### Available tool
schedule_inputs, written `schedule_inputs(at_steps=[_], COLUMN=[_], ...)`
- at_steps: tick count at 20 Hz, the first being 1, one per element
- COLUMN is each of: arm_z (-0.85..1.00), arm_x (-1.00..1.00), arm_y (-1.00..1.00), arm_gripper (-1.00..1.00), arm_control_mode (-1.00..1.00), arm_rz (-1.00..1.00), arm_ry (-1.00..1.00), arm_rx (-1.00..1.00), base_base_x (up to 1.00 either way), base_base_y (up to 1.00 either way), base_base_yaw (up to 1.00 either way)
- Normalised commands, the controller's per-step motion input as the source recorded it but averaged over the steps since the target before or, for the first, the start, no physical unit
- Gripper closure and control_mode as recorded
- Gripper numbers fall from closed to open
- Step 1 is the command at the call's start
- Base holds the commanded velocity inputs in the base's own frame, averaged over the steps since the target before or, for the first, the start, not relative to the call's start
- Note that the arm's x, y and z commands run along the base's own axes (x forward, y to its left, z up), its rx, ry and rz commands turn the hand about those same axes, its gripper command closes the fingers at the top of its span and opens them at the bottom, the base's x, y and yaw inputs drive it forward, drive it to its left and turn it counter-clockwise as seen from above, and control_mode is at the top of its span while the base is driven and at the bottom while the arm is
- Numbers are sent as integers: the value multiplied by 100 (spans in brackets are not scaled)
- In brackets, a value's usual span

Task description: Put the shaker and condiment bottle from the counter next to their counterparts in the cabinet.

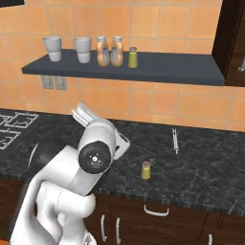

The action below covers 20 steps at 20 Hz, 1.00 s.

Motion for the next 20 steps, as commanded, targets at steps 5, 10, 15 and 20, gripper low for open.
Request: schedule_inputs(at_steps=[5,10,15,20], arm_z=[-44,-100,-60,0], arm_x=[-13,-8,0,0], arm_y=[-29,-32,-20,-3], arm_gripper=[-100,-100,-100,-100], arm_control_mode=[-100,-100,-100,-100], arm_rz=[35,54,46,-30], arm_ry=[-1,-1,-3,34], arm_rx=[2,-8,-9,7], base_base_x=[0,0,0,0], base_base_y=[0,0,0,0], base_base_yaw=[0,0,0,0])
